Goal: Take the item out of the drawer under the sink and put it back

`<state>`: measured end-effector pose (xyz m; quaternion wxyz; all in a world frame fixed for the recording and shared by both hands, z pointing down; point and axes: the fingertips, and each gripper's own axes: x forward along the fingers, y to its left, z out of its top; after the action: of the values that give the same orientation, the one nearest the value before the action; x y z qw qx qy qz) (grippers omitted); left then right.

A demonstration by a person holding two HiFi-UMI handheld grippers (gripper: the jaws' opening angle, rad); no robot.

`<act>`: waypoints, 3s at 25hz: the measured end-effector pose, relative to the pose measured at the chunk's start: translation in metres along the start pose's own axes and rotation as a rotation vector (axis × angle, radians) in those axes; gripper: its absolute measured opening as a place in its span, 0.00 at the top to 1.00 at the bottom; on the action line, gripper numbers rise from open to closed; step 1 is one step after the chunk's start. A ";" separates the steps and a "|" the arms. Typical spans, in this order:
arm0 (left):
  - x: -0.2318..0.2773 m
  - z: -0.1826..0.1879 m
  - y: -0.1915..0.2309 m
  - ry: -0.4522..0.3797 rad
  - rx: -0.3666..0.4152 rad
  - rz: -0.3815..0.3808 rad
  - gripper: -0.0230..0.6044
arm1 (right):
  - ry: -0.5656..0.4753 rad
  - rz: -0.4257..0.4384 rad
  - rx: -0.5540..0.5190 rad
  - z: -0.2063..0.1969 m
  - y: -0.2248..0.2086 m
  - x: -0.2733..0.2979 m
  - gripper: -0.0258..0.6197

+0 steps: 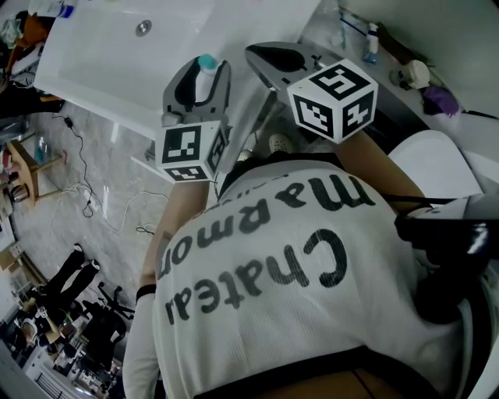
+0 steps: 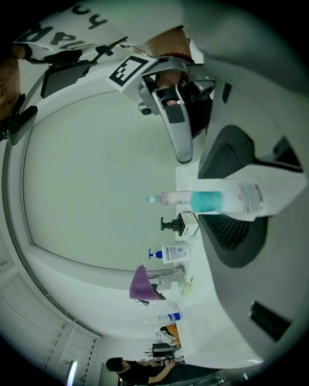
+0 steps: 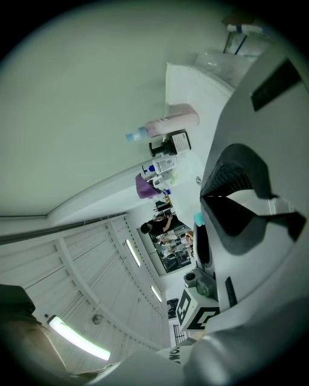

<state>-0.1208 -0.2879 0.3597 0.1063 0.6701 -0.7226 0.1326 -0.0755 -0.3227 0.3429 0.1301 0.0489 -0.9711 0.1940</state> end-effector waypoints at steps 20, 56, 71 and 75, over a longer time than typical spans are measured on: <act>0.002 -0.024 0.007 0.019 -0.163 -0.009 0.59 | -0.028 -0.074 -0.007 0.007 -0.018 -0.004 0.94; -0.063 -0.022 0.046 -0.029 -0.367 0.054 0.95 | 0.025 -0.230 0.010 -0.019 -0.070 -0.037 0.94; -0.108 -0.014 0.013 -0.078 -0.346 -0.019 0.95 | 0.005 -0.266 -0.055 -0.020 -0.015 -0.073 0.94; -0.119 -0.011 0.006 -0.087 -0.326 -0.034 0.95 | -0.008 -0.280 -0.053 -0.020 -0.008 -0.082 0.94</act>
<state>-0.1173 -0.1717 0.3298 0.1844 0.6612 -0.7270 -0.0174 0.0096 -0.3182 0.3412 0.1534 0.1812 -0.9601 0.1478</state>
